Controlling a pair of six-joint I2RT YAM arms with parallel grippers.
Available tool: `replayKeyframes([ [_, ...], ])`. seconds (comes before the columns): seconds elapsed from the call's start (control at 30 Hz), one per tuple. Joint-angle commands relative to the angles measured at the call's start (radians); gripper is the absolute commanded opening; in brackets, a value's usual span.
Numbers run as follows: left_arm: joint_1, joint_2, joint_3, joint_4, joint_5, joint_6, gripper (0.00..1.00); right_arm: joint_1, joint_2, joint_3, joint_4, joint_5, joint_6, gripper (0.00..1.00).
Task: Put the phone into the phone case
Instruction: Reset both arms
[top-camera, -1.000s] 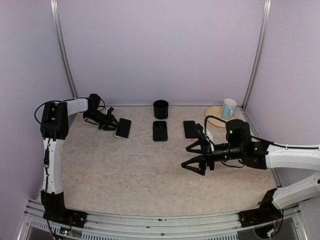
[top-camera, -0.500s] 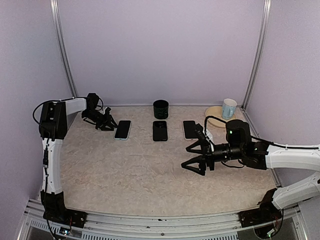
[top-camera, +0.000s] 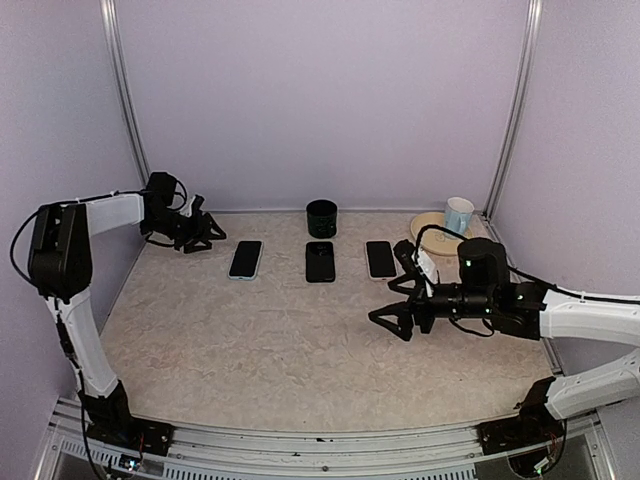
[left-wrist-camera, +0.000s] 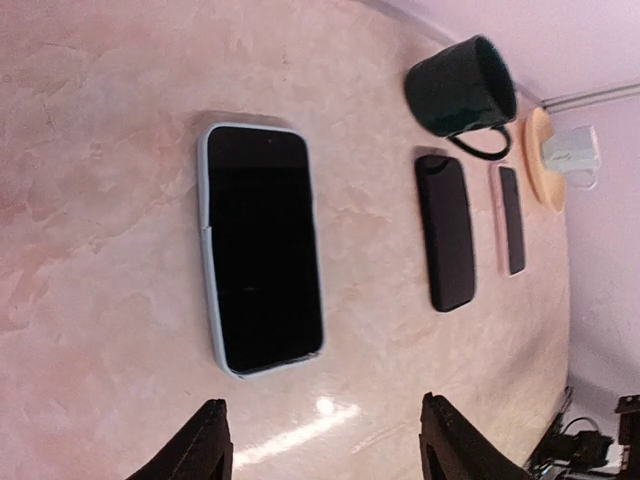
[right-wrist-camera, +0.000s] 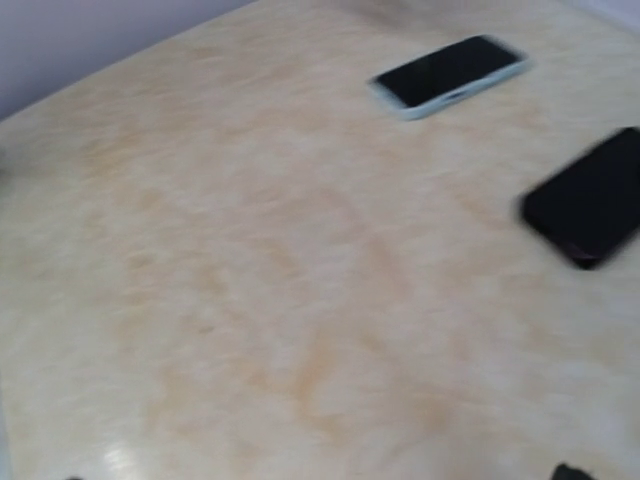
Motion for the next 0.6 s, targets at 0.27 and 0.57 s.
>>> replayKeyframes([
  [0.27, -0.184, -0.533, -0.42, 0.41, -0.255, -0.036, 0.99, -0.012, -0.15, -0.005, -0.117, 0.623, 0.0, 1.0],
  [0.57, -0.294, -0.934, -0.752, 0.61, -0.527, -0.033, 0.99, -0.013, -0.272, -0.051, -0.159, 0.763, 0.063, 1.0],
])
